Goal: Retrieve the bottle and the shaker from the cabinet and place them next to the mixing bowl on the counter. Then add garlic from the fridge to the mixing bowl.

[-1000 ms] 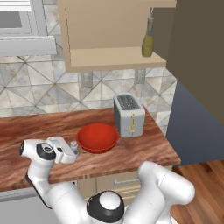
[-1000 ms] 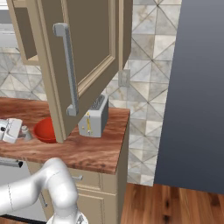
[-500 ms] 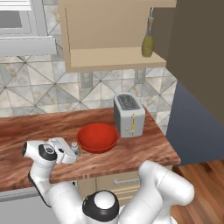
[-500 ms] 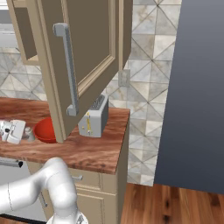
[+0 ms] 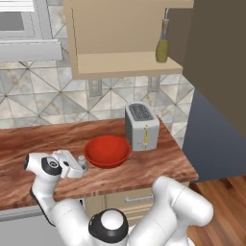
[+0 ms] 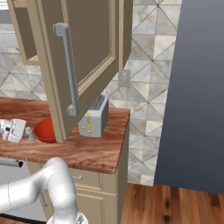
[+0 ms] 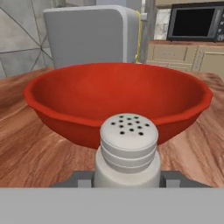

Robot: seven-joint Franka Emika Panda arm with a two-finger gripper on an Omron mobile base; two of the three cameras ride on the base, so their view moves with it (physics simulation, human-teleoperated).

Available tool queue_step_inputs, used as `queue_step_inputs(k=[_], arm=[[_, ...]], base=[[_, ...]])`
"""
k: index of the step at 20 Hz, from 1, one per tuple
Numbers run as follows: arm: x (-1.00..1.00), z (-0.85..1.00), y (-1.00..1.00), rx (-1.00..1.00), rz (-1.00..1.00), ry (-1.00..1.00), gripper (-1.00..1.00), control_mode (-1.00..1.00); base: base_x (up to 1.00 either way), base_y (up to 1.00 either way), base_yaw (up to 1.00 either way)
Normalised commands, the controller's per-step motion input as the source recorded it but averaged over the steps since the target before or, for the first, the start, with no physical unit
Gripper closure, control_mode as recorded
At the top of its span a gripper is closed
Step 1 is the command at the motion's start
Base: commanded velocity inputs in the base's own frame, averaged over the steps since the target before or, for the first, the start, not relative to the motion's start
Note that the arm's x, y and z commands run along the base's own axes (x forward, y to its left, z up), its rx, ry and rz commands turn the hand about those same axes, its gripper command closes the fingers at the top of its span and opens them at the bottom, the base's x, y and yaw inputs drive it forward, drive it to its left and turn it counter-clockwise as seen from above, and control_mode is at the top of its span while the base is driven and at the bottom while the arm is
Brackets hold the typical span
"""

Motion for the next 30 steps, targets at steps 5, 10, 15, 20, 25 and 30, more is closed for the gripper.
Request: queue_step_inputs(k=[5,10,15,20,25,30], arm=[[0.00,0.00,0.00,0.00,0.00,0.00,-1.00,-1.00],[0.00,0.00,0.00,0.00,0.00,0.00,-1.00,-1.00],[0.00,0.00,0.00,0.00,0.00,0.00,-1.00,-1.00],[0.00,0.00,0.07,0.00,0.00,0.00,-1.00,-1.00],[0.00,0.00,0.36,0.00,0.00,0.00,-1.00,-1.00],[-0.17,0.00,0.39,0.00,0.00,0.00,-1.00,-1.00]], base=[[0.00,0.00,0.00],[0.00,0.00,0.00],[0.00,0.00,0.00],[0.00,0.00,0.00],[0.00,0.00,0.00],[0.00,0.00,0.00]])
